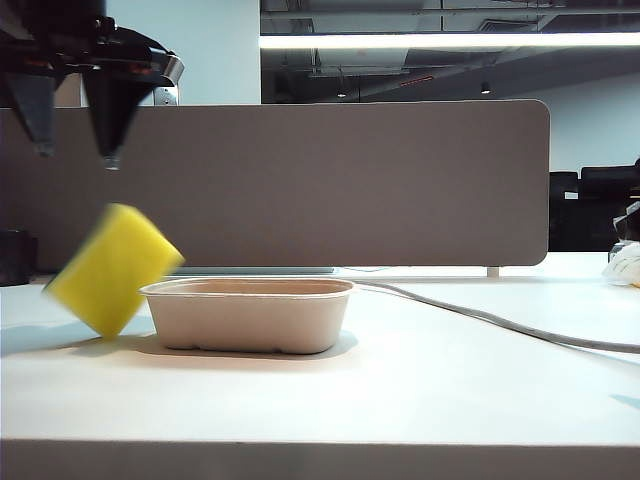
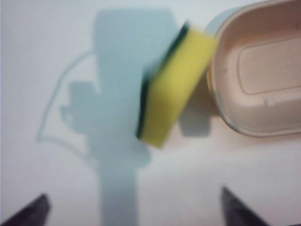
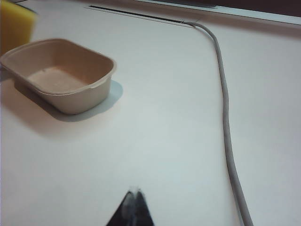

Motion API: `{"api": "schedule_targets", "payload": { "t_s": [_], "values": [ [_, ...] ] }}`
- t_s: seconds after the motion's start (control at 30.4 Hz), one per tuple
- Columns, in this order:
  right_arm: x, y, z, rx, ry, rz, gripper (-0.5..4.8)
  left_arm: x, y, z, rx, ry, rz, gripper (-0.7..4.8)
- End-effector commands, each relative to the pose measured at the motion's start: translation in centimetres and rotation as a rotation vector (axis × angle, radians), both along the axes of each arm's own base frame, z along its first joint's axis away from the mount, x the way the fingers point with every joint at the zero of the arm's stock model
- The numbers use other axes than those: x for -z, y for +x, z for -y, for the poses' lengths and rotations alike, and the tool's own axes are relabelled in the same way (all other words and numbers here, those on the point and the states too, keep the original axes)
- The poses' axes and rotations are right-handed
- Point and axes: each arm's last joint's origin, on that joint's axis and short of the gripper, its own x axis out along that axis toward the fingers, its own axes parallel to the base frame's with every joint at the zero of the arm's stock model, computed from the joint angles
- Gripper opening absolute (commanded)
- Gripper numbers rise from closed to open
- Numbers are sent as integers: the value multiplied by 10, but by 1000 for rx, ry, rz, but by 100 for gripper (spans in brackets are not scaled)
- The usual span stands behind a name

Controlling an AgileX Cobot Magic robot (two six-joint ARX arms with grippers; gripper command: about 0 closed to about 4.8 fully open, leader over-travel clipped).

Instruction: Take out the cleaning sponge from the paper lunch box and place it on the table.

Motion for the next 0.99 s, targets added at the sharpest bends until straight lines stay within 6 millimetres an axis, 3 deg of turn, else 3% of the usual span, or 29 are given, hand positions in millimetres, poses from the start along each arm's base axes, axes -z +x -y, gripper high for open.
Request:
{"api": "schedule_targets", "payload": {
  "t_s": [0.03,0.4,0.46,0.49,0.53,0.59,0.63,0.76,0.99],
  "values": [
    [-2,0,0,-1,8,13,-5,-1,-1,0,18,-5,-1,467],
    [-2,-4,-7,-76,8,13,-5,-1,-3,0,24,1,-19,466],
    [-2,-6,-9,-101,9,13,-5,-1,-3,0,30,-1,-18,445],
    [-2,-6,-10,-108,9,13,-5,-3,-4,0,33,-4,-16,398],
    [-2,-7,-10,-114,9,13,-5,-5,-6,-1,44,-12,-14,275],
    [-2,-7,-11,-115,9,13,-5,-12,-12,-2,73,-50,-3,-31],
    [-2,-7,-11,-115,9,13,-5,-16,-15,-2,90,-74,4,8],
    [-2,-7,-11,-114,9,13,-5,-42,-38,-7,135,-168,87,-5],
    [-2,-7,-10,-114,9,13,-5,-94,-125,-20,209,-316,381,-5]
  ]
}}
